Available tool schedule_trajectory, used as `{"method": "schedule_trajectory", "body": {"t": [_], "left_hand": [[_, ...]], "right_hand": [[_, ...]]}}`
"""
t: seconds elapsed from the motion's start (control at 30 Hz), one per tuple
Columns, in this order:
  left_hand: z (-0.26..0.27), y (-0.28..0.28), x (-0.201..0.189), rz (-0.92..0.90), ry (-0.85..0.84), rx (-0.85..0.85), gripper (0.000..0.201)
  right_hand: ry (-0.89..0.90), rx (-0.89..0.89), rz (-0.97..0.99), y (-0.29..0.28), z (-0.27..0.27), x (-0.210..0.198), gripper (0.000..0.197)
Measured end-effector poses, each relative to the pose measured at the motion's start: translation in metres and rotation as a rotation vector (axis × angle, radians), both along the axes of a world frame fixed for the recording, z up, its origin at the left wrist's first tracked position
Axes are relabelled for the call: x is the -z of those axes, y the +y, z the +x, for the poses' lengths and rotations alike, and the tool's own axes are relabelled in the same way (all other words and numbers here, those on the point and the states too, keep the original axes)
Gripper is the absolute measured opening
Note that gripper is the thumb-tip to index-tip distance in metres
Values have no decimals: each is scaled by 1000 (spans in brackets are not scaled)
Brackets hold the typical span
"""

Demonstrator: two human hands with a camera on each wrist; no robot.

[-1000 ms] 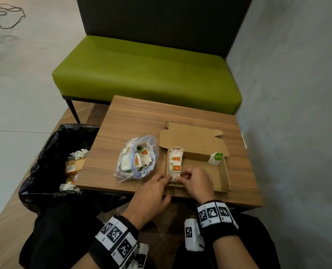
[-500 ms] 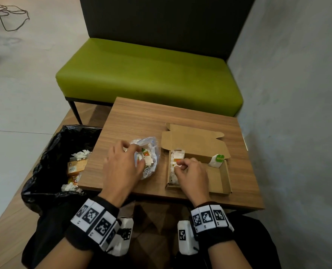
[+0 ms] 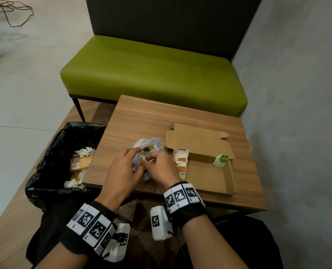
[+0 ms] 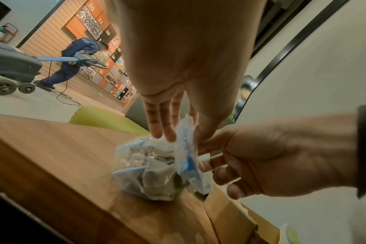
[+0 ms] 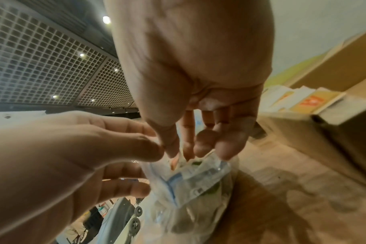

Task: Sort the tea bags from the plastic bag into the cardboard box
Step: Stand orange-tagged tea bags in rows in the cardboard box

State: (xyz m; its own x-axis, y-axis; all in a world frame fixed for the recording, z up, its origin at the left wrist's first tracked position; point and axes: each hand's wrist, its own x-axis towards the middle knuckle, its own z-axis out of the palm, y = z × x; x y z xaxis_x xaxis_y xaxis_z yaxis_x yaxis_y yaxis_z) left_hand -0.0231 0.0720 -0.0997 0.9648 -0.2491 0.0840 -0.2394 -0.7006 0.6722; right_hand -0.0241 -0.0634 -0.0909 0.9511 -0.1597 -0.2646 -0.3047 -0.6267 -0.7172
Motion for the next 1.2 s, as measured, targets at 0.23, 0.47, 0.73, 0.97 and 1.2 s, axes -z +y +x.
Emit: {"method": "schedule_trajectory", "body": {"t": [0.23, 0.47, 0.73, 0.97, 1.2], "left_hand": [[-2, 3, -4, -4, 31, -4, 58], [-5, -1, -7, 89, 47, 1, 59], [-21, -25, -30, 45, -116, 87, 43], [-31, -58, -22, -311, 263, 226, 15], [-38, -73, -3, -375, 284, 92, 18]], "right_hand": [[-60, 88, 36, -5, -5, 4, 20], [-182, 199, 218, -43, -25, -4, 10], [-216, 107, 293, -86, -49, -21, 12], [-206, 45, 382, -103, -59, -27, 10], [-211, 129, 321, -112, -63, -10, 1]]}}
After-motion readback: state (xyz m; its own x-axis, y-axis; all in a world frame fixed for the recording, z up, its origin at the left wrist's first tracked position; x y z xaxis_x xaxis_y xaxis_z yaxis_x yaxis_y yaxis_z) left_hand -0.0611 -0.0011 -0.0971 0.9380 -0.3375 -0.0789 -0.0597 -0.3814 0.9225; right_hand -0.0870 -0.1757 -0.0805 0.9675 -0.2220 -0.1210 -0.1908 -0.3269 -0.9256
